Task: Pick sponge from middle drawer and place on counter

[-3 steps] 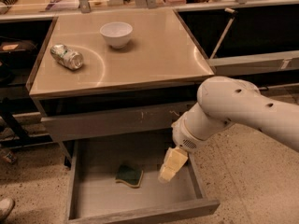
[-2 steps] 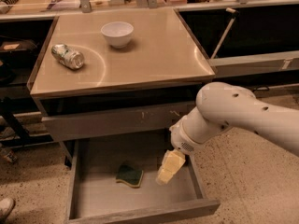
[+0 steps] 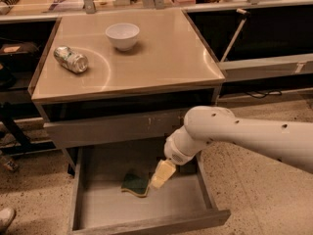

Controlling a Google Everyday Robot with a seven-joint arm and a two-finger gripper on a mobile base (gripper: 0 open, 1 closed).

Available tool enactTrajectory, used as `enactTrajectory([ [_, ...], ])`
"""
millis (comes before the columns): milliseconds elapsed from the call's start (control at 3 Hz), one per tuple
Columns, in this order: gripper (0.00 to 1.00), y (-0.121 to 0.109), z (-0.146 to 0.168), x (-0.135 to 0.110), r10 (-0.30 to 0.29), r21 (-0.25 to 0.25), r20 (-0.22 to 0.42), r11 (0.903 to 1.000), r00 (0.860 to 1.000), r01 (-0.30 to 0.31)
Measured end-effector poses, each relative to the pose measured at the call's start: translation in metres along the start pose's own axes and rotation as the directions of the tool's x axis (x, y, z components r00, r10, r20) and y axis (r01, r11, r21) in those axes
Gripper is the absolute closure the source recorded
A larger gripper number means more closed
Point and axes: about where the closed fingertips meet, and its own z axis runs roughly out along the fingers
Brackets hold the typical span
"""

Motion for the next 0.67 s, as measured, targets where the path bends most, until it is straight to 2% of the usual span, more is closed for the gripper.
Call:
enactTrajectory([
  [333, 0.0, 0.013, 0.039, 0.0, 0.012, -0.029, 0.012, 0.9995, 1.0, -0.012],
  [667, 0.0, 0.025, 0.091, -0.006, 0.011, -0.058, 0.021, 0.9983, 1.0, -0.01],
])
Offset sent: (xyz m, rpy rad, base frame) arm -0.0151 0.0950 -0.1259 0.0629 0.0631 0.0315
